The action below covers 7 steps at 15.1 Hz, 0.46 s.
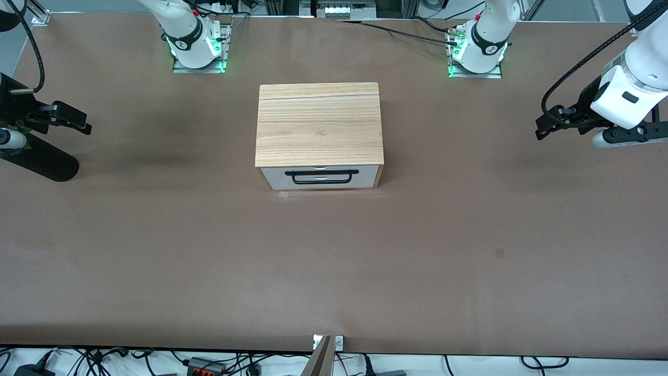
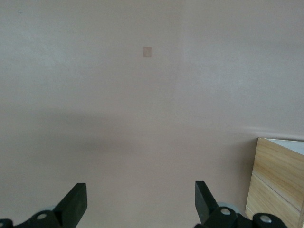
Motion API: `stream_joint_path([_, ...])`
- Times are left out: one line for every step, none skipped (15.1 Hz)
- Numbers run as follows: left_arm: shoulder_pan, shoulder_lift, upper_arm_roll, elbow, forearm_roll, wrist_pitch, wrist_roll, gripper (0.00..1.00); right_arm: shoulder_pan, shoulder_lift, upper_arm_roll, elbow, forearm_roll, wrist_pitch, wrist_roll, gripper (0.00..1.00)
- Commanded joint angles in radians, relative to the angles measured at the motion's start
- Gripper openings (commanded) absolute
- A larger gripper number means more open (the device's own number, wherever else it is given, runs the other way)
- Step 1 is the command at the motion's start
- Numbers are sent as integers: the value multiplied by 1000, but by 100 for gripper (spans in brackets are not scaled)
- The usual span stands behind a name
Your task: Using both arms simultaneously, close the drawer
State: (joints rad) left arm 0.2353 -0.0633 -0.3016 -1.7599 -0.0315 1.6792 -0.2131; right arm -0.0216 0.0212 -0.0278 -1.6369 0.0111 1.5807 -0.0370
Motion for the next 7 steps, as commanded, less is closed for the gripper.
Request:
stream_joint_path([6,3,-10,2,16,2,-11,100,0,10,-3,25,3,-15,-1,100])
stream_joint_path([6,3,-10,4,16,-4,-12,100,0,11,-3,25,4,-15,-1,100])
stream_joint_path([6,5,-10,4,15,-4,-12,100,0,11,-3,25,4,-16,-1,100])
stream_joint_path([6,5,-10,4,13,-6,-12,100,0,10,-3,25,4,-16,-1,100])
stream_joint_path([6,5,-10,4,13,-6,-12,100,0,10,-3,25,6,-16,-1,100])
stream_joint_path([6,5,-10,4,13,-6,-12,100,0,10,-3,25,6,-16,-1,100])
stream_joint_path([6,5,-10,4,13,-6,-11,100,2,11,-3,25,4,-16,-1,100])
